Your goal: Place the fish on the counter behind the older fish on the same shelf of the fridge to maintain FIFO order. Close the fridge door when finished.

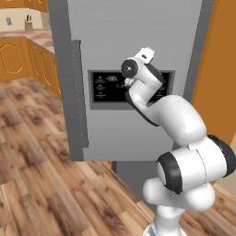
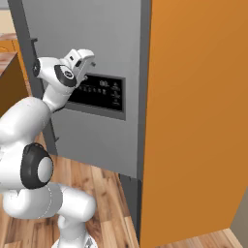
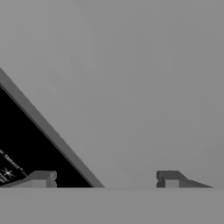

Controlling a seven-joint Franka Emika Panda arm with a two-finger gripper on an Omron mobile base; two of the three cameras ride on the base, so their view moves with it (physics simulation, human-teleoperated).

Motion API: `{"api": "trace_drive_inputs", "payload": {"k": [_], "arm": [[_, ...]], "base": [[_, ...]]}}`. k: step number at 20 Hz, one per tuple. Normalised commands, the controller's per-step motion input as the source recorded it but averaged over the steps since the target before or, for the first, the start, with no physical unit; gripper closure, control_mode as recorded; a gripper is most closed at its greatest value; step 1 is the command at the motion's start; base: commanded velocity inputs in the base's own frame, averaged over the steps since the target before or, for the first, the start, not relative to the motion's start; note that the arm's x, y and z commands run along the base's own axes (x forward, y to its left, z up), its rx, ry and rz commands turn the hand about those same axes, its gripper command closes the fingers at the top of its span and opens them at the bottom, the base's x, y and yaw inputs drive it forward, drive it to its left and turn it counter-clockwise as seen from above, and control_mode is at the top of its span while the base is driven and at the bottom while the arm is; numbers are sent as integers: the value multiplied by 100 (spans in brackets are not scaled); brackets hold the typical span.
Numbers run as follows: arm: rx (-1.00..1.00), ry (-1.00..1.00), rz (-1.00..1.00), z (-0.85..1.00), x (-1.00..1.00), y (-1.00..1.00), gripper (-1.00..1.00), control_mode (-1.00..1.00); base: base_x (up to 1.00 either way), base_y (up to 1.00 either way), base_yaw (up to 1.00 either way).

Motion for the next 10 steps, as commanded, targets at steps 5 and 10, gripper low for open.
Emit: {"api": "trace_drive_inputs", "payload": {"k": [5, 10], "arm": [[0, -2, -19, -6, 69, -10, -100, -100], [0, -4, -16, -16, 67, -35, -100, -100]], "base": [[0, 0, 0], [0, 0, 0]]}}
